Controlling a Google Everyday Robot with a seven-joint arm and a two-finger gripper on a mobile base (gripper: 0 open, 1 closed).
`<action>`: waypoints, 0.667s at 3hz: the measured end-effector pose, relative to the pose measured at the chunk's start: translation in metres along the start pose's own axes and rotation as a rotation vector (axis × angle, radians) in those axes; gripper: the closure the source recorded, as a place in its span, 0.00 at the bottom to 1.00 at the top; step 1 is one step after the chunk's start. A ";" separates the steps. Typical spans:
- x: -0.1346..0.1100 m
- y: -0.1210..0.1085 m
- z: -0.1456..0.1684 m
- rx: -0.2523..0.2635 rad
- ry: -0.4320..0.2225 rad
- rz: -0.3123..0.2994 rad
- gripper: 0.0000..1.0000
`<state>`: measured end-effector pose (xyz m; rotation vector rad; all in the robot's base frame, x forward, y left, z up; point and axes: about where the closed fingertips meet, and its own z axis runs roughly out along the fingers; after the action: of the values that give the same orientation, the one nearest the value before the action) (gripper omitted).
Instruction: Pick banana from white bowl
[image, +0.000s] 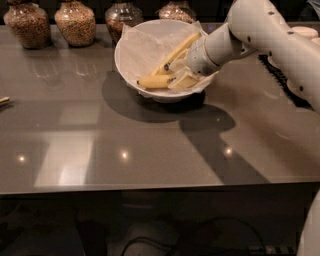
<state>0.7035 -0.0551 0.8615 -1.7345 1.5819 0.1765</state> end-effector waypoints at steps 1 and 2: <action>0.011 -0.004 0.009 -0.006 0.022 0.011 0.48; 0.020 -0.007 0.019 -0.012 0.046 0.016 0.50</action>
Offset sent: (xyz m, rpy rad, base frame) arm 0.0277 -0.0121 -0.0279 -0.0633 0.0257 -0.0440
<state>0.7214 -0.0600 0.8405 -1.7471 1.6310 0.1557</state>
